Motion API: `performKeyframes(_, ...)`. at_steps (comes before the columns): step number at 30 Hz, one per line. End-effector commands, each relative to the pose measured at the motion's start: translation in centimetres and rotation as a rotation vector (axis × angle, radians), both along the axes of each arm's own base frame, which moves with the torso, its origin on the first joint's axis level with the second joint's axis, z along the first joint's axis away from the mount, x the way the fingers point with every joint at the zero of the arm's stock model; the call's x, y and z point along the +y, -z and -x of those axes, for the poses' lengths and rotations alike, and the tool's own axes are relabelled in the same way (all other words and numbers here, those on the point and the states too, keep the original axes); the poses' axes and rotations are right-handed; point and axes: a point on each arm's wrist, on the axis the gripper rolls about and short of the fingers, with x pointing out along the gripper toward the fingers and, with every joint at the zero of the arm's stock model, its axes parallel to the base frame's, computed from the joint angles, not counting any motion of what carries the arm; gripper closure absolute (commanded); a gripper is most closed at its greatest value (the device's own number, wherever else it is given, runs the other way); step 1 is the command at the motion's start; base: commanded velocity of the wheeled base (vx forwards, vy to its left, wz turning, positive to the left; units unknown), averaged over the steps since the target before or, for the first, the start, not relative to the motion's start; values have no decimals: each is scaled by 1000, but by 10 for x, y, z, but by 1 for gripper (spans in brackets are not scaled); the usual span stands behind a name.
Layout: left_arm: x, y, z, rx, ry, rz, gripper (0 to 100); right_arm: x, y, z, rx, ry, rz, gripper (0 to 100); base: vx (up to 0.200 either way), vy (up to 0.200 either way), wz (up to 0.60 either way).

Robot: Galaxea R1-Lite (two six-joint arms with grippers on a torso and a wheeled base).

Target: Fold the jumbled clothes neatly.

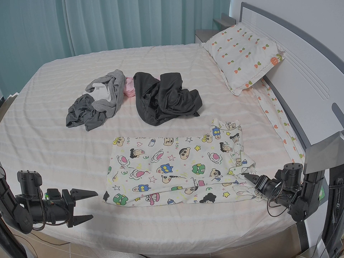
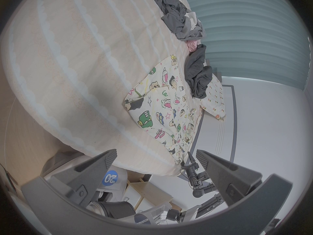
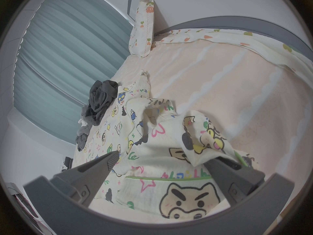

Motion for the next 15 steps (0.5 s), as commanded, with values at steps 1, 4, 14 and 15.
performKeyframes(1,0,0,0,-1,-1,0,0,5,-23,6,-70,-18,-19,0,0,0,0)
performKeyframes(4,0,0,0,-1,-1,0,0,10,-48,15,-141,-41,-33,0,0,0,0)
performKeyframes(14,0,0,0,-1,-1,0,0,11,-57,66,-24,-33,-122,0,0,0,0)
performKeyframes(15,0,0,0,-1,-1,0,0,12,-56,70,1,-12,-159,0,0,0,0)
